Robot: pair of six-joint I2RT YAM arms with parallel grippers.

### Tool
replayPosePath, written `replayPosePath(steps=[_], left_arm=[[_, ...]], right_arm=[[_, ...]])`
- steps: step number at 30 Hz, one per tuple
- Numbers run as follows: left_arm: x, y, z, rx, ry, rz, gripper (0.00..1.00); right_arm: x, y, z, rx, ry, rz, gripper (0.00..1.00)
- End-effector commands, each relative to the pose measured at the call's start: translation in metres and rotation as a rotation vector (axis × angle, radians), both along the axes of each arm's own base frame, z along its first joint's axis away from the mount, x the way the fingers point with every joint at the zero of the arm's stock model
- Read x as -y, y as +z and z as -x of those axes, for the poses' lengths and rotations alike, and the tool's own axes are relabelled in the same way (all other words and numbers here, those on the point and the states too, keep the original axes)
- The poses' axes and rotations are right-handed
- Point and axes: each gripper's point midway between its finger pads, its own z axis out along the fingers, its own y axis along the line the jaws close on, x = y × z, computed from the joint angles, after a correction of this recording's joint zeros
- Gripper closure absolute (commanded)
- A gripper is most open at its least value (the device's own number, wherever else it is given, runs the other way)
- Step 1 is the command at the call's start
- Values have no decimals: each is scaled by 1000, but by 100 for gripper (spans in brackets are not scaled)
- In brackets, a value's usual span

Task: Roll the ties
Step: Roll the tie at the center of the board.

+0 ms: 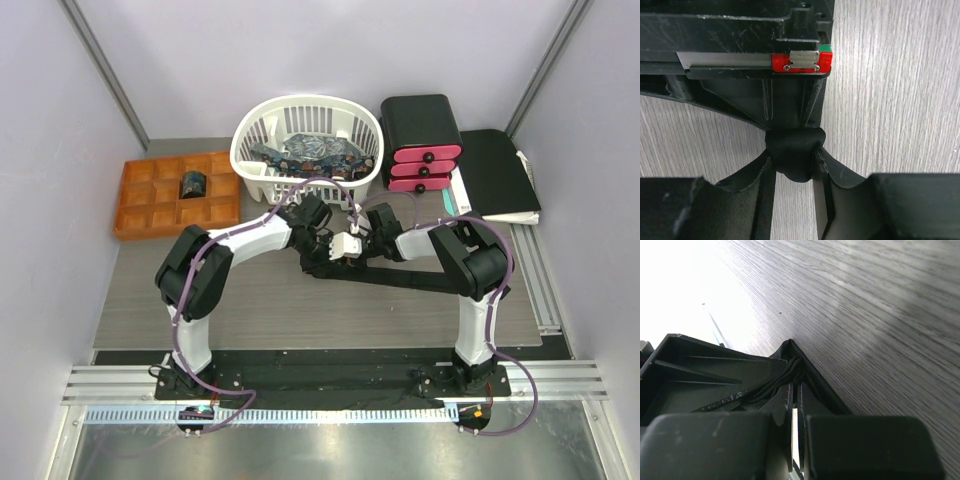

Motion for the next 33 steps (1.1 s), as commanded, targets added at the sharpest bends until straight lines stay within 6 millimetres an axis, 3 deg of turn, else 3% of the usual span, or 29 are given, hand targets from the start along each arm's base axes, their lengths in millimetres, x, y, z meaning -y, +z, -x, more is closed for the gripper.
replayPosePath(steps=[1, 4, 6, 10, 17, 24, 33], left_arm=[[8, -16, 14, -45, -23, -41, 68], [9, -22, 15, -51, -25, -76, 68], [5, -31, 20, -76, -25, -126, 69], [6, -36, 15, -97, -25, -180, 69], [4, -46, 18, -128, -23, -256, 70], [3, -50, 20, -137, -21, -301, 70], [1, -51, 25, -159, -7, -326, 69]], right_arm=[[4, -13, -3, 9, -37, 32, 99], [6, -7, -1, -3, -45, 20, 95], [11, -3, -3, -22, -65, 15, 86], [20, 16, -4, -68, -105, -29, 81], [36, 41, -5, -52, -125, -65, 78], [46, 53, -7, -12, -127, -71, 74], [35, 38, -11, -7, -134, -81, 69]])
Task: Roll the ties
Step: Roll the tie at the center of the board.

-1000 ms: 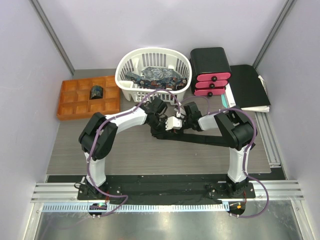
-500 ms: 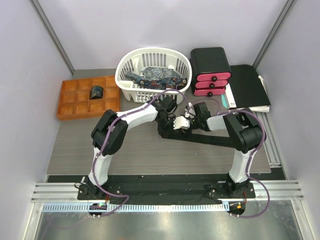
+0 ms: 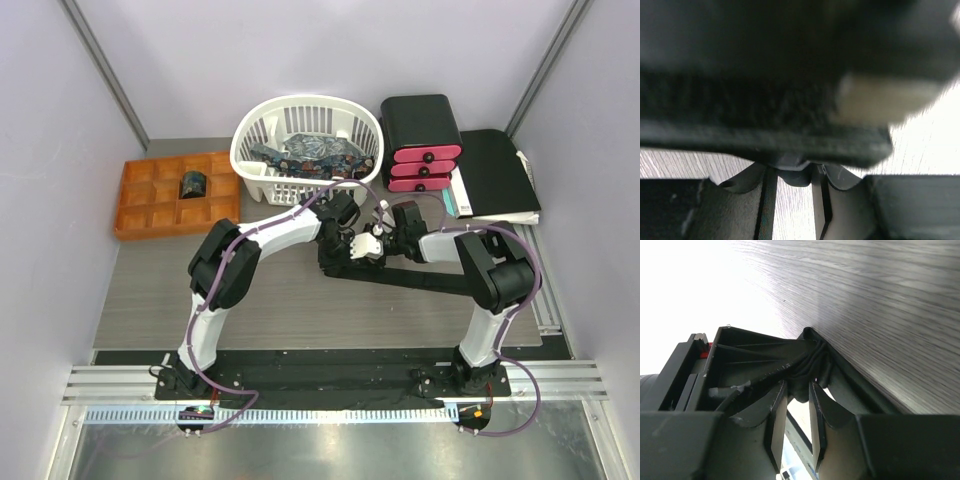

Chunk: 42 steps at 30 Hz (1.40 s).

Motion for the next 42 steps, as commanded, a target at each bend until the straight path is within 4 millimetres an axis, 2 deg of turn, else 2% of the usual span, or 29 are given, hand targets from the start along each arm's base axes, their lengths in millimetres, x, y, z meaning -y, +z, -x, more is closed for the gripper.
replayPosePath(steps=[1, 6, 10, 12, 15, 19, 21, 22, 23, 25, 26, 27, 28, 29, 30, 31, 32, 33, 35, 37, 40, 41, 42], left_arm=[[-32, -40, 31, -125, 21, -170, 69], [-38, -41, 38, -149, 35, -188, 69], [-39, -38, 40, -143, 42, -180, 68], [-40, -37, 38, -144, 48, -175, 61], [-35, -25, 29, -148, 82, -98, 50], [-25, 12, 11, -145, 124, 68, 39], [-22, 39, 5, -122, 132, 167, 34], [-21, 43, 2, -99, 132, 197, 32], [-22, 60, -2, -63, 136, 238, 29], [-25, 64, 0, -39, 135, 269, 27], [-28, 80, -2, 3, 133, 305, 24], [-29, 84, -2, 25, 133, 318, 21], [-36, 81, 4, 31, 135, 316, 19], [-38, 87, -1, 71, 137, 344, 13], [-41, 107, -2, 124, 136, 384, 11], [-47, 104, 4, 122, 143, 398, 6], [-51, 115, -2, 162, 152, 435, 0], [-57, 129, 3, 196, 149, 473, 0], [-60, 142, 8, 205, 137, 522, 0], [-61, 139, 15, 173, 179, 545, 0], [-74, 112, 24, 27, 286, 438, 0], [-72, 120, 54, -146, 229, 443, 0], [-69, 111, 59, -187, 208, 411, 0]], right_arm=[[-12, 5, -4, 50, 23, -36, 69], [-12, -7, -1, 42, 44, -19, 78], [-7, -16, 3, 42, 59, 22, 97], [-1, -21, 4, 40, 64, 46, 99], [7, -31, 7, 29, 76, 84, 99], [18, -43, 10, 11, 84, 128, 99], [26, -49, 9, 10, 84, 162, 99], [27, -51, 9, 16, 88, 167, 99], [31, -55, 12, -5, 88, 190, 99], [35, -62, 11, -3, 100, 215, 99], [37, -64, 12, -14, 104, 224, 99], [39, -68, 10, -14, 102, 240, 99], [39, -70, 12, -12, 115, 246, 99], [41, -71, 12, -14, 118, 253, 99], [41, -71, 11, -6, 119, 261, 99], [43, -74, 13, -11, 127, 269, 99], [43, -74, 11, -8, 130, 273, 99], [44, -75, 11, -9, 131, 280, 99], [45, -77, 14, -12, 140, 287, 99], [44, -79, 16, -13, 150, 292, 99], [38, -81, 17, -10, 159, 287, 99], [34, -80, 18, -12, 161, 281, 99], [32, -80, 17, -3, 159, 274, 99]])
